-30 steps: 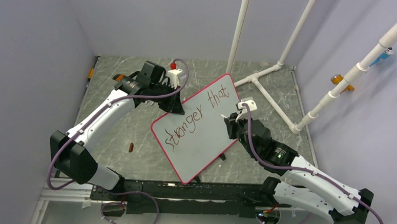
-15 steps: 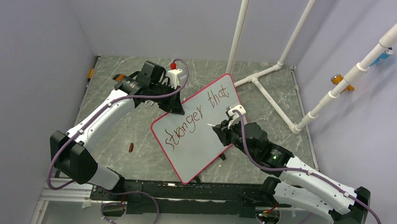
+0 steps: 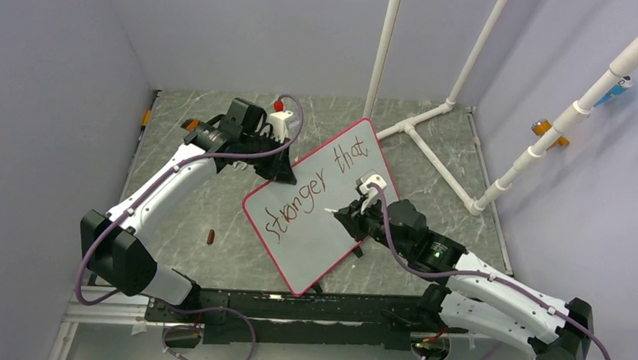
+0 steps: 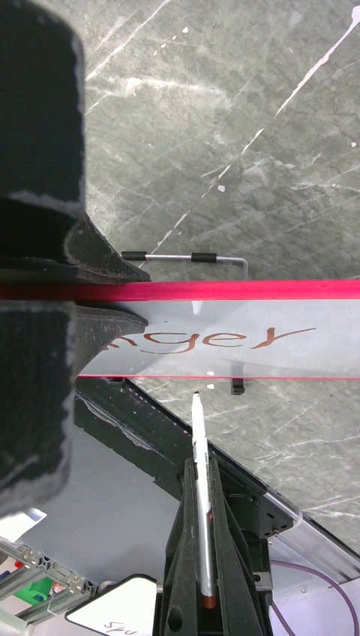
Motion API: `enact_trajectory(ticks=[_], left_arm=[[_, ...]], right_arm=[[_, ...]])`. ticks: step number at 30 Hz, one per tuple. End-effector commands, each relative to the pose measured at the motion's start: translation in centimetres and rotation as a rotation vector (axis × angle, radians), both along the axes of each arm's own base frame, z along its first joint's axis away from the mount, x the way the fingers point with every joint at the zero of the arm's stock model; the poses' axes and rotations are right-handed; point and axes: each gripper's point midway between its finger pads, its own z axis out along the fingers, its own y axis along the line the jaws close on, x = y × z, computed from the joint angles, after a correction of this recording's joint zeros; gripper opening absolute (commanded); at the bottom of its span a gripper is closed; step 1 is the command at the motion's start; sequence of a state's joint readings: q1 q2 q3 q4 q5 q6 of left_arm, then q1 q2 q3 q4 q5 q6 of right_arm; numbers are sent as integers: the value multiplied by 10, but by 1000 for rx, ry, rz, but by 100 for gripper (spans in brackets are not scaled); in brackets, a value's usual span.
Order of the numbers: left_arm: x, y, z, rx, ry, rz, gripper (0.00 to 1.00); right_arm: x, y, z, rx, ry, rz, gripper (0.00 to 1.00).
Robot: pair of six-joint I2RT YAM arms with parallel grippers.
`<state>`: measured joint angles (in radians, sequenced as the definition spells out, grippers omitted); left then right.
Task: Write a sentence on the whiteboard
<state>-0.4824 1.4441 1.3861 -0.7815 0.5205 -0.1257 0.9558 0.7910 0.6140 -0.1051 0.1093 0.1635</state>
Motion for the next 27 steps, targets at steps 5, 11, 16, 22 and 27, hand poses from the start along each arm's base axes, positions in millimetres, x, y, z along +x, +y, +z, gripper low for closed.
enact_trajectory(ticks=[5,11,16,22,27], left_arm=[[63,56,-12,322,-282,142,0],[62,55,-13,322,-282,137,0],[61,53,-13,323,-282,132,0],[60,53,-13,325,-284,131,0],[60,53,-13,327,-284,132,0]], right_arm=[[-9,12,4,58,-31,76,0],[-15,16,-2,69,-30,100,0],[-19,19,-6,64,-30,112,0],[-26,27,-11,63,-34,144,0],[-32,34,-11,62,-50,163,0]])
